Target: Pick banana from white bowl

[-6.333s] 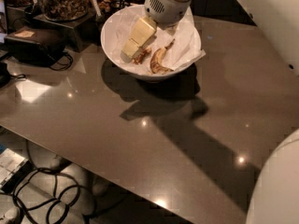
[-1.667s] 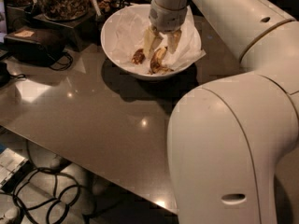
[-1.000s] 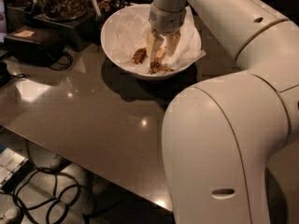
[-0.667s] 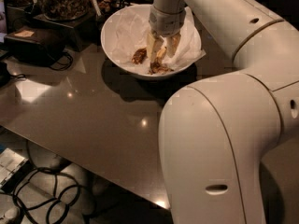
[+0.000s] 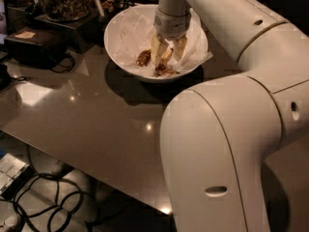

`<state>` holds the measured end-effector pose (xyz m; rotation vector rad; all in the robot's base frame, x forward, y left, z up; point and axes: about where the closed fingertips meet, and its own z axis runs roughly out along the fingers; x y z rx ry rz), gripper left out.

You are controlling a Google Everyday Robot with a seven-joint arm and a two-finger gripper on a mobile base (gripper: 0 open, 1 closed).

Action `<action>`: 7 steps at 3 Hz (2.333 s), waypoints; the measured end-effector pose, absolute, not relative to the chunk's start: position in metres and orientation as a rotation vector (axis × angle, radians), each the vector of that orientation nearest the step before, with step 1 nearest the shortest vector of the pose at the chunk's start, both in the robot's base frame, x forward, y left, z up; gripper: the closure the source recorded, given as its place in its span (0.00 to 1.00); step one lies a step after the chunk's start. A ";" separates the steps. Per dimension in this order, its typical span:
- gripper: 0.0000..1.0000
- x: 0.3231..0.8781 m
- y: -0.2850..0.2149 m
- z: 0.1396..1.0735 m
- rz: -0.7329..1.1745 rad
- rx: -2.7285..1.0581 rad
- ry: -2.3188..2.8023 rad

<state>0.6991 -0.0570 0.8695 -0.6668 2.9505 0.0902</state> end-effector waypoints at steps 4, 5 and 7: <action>0.52 0.705 -0.045 0.842 0.110 -0.680 3.003; 0.52 0.707 -0.042 0.834 0.116 -0.690 3.017; 0.95 0.704 -0.042 0.845 0.096 -0.738 2.978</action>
Offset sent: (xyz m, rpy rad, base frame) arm -0.0137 0.0025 -0.0089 -0.0264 0.1013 0.0063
